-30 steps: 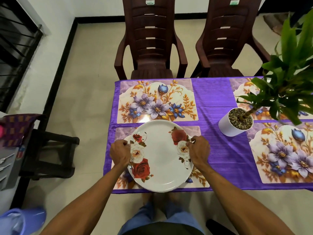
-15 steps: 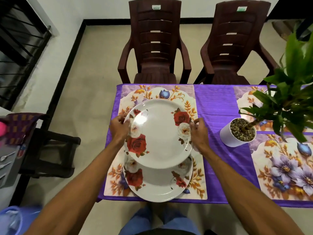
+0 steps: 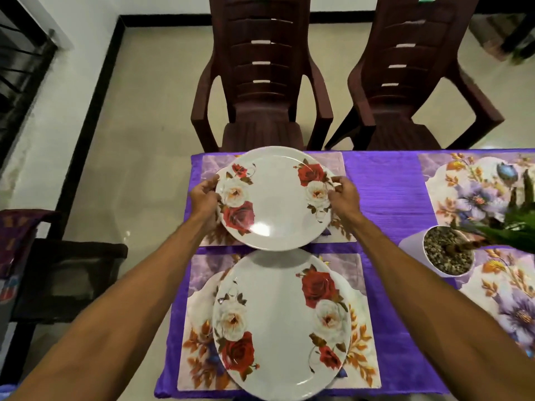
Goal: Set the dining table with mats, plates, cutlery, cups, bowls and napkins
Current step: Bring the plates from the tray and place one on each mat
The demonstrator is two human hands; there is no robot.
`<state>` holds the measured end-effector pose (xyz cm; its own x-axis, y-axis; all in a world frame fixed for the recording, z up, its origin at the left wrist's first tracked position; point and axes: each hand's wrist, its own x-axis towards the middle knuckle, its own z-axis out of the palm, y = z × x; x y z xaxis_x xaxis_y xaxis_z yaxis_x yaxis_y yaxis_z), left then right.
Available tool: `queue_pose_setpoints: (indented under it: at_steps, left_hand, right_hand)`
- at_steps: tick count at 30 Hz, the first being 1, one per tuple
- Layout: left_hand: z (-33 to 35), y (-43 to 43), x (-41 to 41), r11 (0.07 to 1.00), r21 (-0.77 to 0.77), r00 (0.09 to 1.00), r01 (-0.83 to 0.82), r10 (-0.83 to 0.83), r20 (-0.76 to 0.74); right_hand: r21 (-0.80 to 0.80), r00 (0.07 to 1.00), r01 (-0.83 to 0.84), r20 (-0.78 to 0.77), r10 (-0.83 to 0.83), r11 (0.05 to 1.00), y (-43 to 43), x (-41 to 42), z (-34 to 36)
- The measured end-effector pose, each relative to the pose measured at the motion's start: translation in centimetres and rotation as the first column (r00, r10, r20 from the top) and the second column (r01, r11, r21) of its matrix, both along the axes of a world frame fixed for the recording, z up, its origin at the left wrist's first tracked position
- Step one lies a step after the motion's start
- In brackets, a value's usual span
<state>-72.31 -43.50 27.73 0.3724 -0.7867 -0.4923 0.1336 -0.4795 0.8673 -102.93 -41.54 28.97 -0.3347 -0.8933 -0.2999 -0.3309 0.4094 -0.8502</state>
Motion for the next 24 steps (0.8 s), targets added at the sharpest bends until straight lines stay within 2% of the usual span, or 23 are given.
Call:
queue_pose_setpoints:
  at_steps: [6,18,24]
  left_hand:
    - [-2.2,-1.9,0.1,0.998,0.041,0.998,0.055,-0.057,0.033]
    - [-2.5,-1.7,-0.2,0.995,-0.013,0.993,0.094,-0.093,0.077]
    - [-2.6,-1.5,0.2,0.991,-0.008,0.989,0.134,-0.133,0.066]
  right_hand:
    - [0.084,1.0,-0.02,0.012,0.019,0.996,-1.6,0.2,-2.2]
    - [0.013,0.971,-0.102,-0.215,0.103,0.995,-1.3,0.7,-3.8]
    - [0.04,0.933,-0.121,-0.337,0.127,0.992,-1.5,0.7,-3.9]
